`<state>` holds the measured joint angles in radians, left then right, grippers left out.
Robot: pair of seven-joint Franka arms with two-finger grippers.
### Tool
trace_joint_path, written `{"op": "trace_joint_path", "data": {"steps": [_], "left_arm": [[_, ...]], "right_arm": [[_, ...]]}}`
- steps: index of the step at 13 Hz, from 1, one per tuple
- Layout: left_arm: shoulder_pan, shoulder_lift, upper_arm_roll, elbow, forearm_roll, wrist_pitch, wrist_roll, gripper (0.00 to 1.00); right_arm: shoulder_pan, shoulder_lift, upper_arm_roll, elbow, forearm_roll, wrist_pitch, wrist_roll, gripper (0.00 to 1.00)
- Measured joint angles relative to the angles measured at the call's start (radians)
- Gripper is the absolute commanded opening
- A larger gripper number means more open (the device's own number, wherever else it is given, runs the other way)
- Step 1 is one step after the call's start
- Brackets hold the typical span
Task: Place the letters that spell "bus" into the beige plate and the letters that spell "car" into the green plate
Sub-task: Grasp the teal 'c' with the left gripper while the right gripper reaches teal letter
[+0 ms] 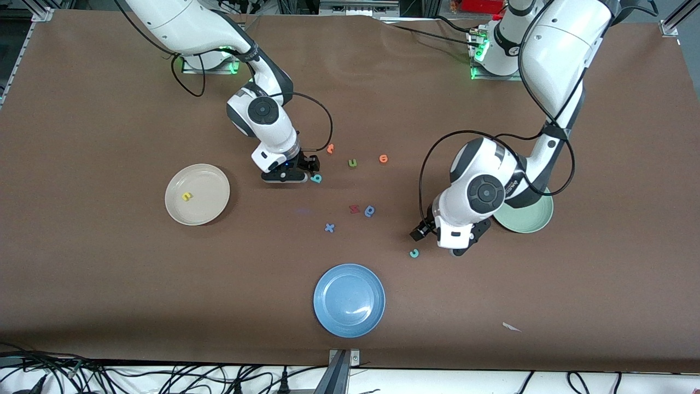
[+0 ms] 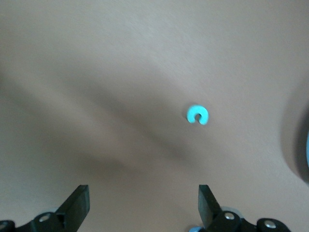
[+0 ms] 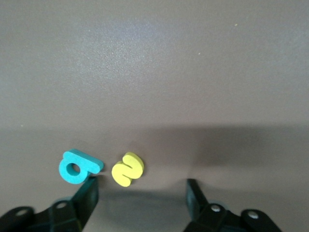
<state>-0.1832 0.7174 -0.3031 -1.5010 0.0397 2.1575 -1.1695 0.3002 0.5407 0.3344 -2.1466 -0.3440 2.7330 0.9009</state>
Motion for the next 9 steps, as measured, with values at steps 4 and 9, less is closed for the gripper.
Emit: {"op": "trace_joint_path", "data": {"steps": [4, 9], "left_arm": [[-0.006, 0.062, 0.023, 0.051, 0.000, 0.025, 0.020, 0.96], [-0.031, 0.110, 0.069, 0.098, 0.000, 0.010, 0.019, 0.97]], "right_arm": [[0.005, 0.001, -0.008, 0.001, -0.049, 0.001, 0.000, 0.70], [0.058, 0.001, -0.019, 0.045, -0.158, 0.002, 0.000, 0.71]]}}
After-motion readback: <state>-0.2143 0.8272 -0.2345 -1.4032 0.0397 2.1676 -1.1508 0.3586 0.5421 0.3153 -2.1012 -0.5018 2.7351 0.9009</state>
